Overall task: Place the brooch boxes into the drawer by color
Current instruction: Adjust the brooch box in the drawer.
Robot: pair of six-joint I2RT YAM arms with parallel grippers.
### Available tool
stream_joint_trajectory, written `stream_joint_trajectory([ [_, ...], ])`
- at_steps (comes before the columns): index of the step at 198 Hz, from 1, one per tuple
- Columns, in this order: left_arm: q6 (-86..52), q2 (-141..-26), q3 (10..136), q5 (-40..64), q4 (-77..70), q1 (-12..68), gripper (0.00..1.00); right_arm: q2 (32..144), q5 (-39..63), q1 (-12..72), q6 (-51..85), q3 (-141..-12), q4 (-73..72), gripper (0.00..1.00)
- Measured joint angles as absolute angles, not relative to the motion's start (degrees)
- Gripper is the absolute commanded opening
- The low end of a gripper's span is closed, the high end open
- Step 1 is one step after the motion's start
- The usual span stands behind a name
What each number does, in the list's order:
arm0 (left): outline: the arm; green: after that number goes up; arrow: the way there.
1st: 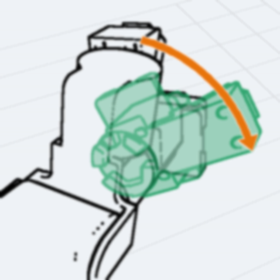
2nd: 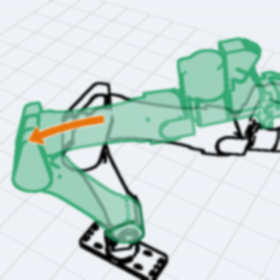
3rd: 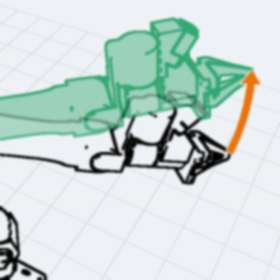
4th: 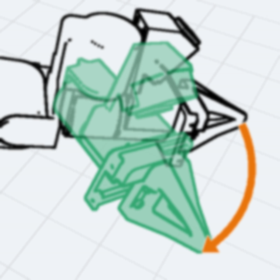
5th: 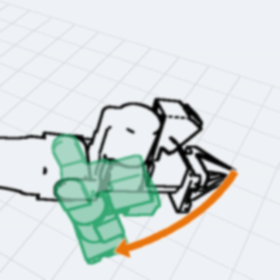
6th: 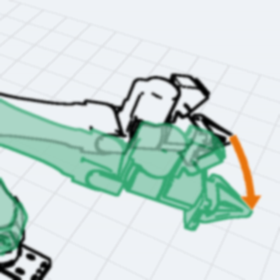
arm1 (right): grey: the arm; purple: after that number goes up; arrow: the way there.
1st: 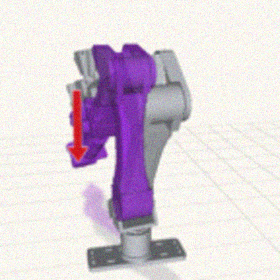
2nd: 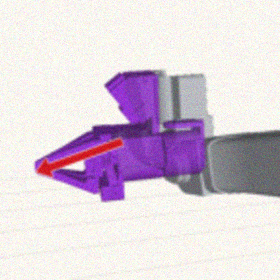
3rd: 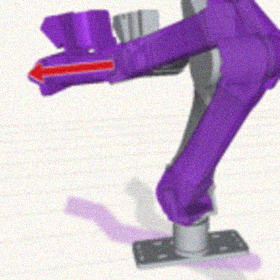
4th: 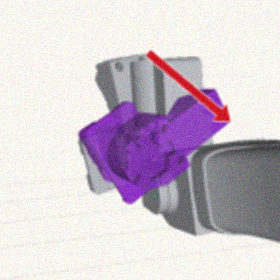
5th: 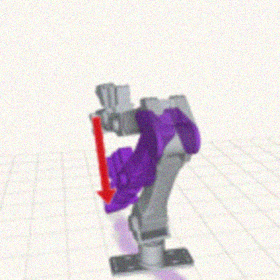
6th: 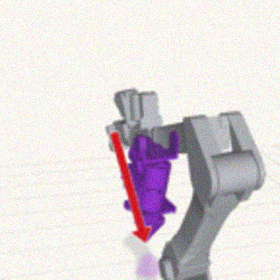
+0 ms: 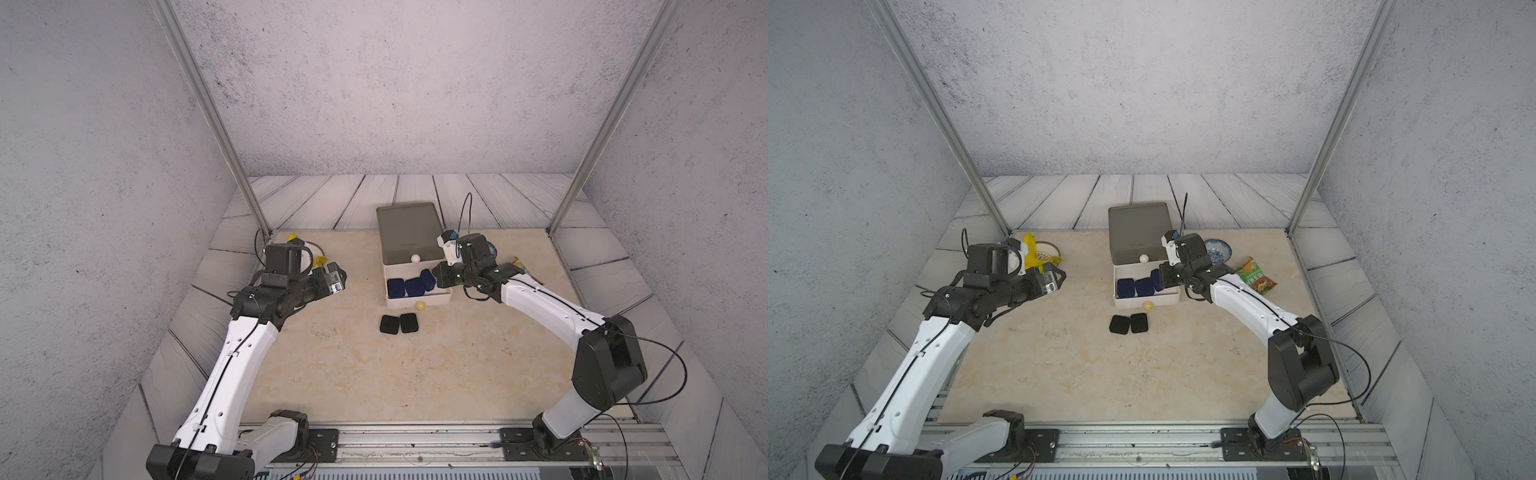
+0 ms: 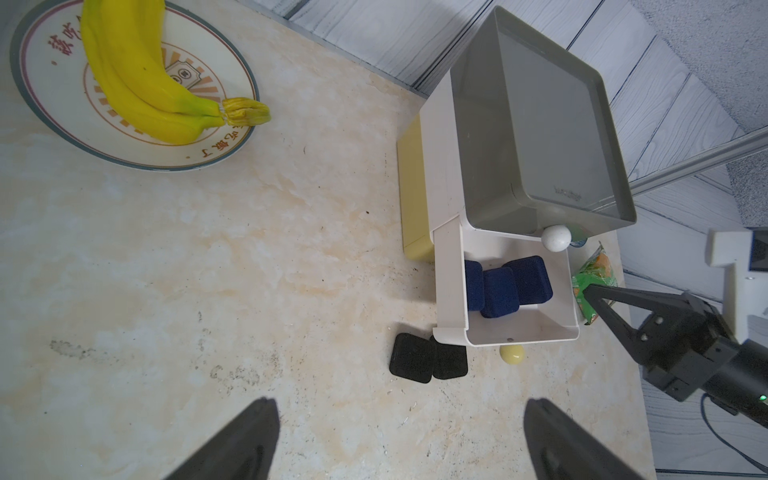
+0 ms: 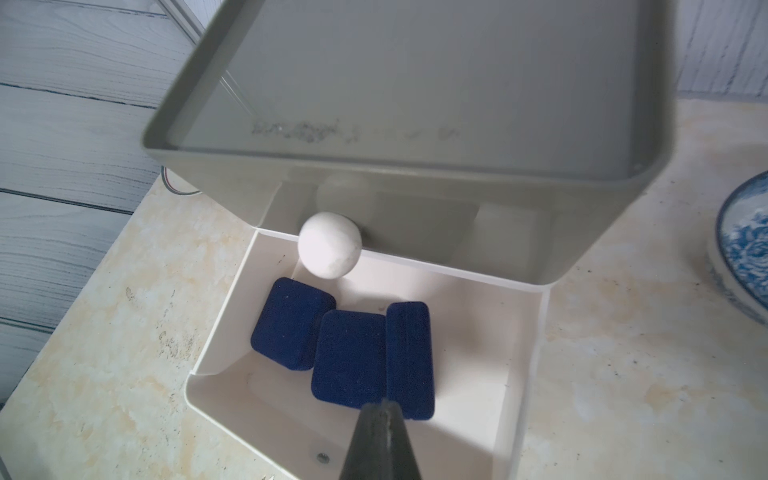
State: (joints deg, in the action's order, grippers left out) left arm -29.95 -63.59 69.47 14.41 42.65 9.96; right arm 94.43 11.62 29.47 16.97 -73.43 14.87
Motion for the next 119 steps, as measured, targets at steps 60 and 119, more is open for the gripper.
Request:
stream_joint_trajectory([
  [60, -29.95, -63.05, 69.04, 14.44, 42.44, 9.96, 0.98, 98.91, 10.83, 30.48, 17.89, -73.45, 14.06, 0.00],
  [119, -29.93, -63.05, 68.86, 14.46, 42.15, 9.91, 0.98, 99.42, 4.73, 30.50, 16.23, -75.09, 15.88, 0.00],
])
